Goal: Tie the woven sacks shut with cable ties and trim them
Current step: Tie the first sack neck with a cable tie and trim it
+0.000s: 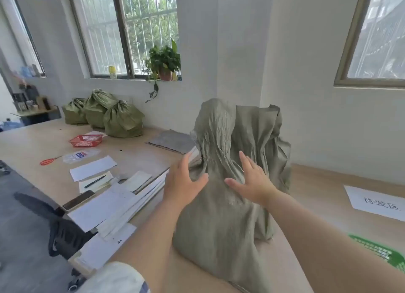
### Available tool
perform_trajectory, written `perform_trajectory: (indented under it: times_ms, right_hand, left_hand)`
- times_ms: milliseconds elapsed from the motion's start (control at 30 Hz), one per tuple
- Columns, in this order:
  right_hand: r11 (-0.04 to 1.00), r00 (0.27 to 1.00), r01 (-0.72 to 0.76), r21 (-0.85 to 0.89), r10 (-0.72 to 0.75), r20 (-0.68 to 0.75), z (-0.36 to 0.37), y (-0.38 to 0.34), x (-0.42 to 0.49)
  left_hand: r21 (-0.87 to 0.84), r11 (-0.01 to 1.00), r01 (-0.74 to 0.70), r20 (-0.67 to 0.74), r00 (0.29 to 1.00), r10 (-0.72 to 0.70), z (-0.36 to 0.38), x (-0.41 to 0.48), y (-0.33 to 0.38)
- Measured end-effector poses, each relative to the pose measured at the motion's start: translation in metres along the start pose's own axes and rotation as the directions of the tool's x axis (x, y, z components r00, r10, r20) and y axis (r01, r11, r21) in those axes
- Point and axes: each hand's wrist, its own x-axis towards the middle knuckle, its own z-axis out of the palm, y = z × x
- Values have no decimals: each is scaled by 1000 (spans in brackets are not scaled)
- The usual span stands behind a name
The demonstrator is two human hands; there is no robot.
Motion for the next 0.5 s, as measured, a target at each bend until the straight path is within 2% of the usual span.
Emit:
perform_trajectory:
  times_ms: [100,167,333,500]
  right_hand:
    - [991,998,-56,120,51,43,9,-3,27]
    - [977,995,-94,192,85,57,16,-4,44]
    - [913,984,-174,369,176,29,23,-16,76]
    - [886,975,-204,417,221,8,35,-19,91]
  left_hand:
    - [-22,999,23,79,997,-22,0,36,-11]
    - [-59,997,43,186,982,-31,-2,59,-16]
    - [-142,986,83,447,895,-11,1,105,-24]
    - [-168,983,75,559,829,32,11,129,-36]
